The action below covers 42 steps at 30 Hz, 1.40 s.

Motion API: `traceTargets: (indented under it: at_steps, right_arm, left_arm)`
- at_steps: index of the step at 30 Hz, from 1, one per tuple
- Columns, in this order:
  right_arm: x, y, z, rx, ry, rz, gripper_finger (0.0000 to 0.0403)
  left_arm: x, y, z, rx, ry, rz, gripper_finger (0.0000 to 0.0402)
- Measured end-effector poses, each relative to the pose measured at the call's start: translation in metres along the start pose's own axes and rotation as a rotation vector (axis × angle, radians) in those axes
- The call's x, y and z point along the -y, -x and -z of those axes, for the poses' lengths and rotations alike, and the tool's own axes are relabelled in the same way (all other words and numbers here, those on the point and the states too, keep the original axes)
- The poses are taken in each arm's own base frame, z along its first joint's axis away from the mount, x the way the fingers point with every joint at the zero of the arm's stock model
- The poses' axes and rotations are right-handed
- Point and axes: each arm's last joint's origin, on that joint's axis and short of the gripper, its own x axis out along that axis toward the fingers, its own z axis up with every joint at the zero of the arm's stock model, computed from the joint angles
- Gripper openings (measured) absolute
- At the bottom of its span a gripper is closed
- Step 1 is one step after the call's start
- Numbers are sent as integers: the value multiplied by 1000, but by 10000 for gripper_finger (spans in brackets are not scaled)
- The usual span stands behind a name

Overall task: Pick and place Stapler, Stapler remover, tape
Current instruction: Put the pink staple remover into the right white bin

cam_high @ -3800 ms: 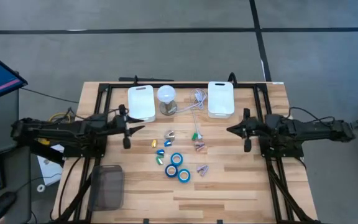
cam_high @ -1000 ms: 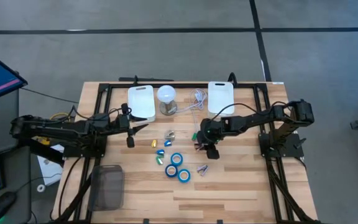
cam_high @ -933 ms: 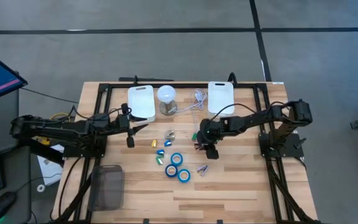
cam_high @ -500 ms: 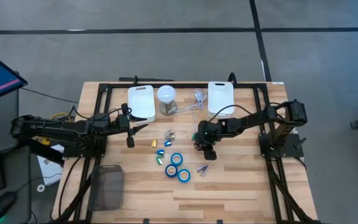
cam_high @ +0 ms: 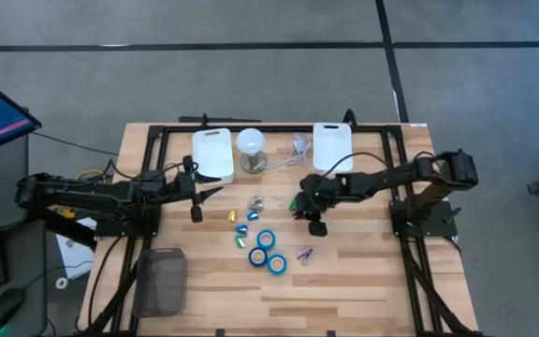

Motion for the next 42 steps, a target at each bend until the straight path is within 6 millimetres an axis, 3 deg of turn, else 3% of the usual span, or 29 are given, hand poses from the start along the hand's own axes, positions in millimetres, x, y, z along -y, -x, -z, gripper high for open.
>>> traceTargets:
  at_steps: [4,8,12,16,23,30,42]
  right_arm:
    - [7,28,-11,89,-9,39,13]
    - [15,59,-14,119,-30,168,17]
    - [25,88,-8,98,-76,307,31]
    - [36,112,0,74,-111,416,19]
    - [68,137,14,71,-205,553,20]
    - [102,132,33,-21,-306,598,18]
    - [143,83,63,-187,-394,564,20]
  left_arm:
    - [0,0,0,-2,-1,1,99]
    - [0,0,0,-4,-1,1,99]
    - [0,0,0,-4,-1,1,99]
    - [0,0,0,-5,-1,1,99]
    - [0,0,0,-5,-1,1,99]
    - [0,0,1,-5,-1,2,99]
    - [0,0,1,-6,-1,2,99]
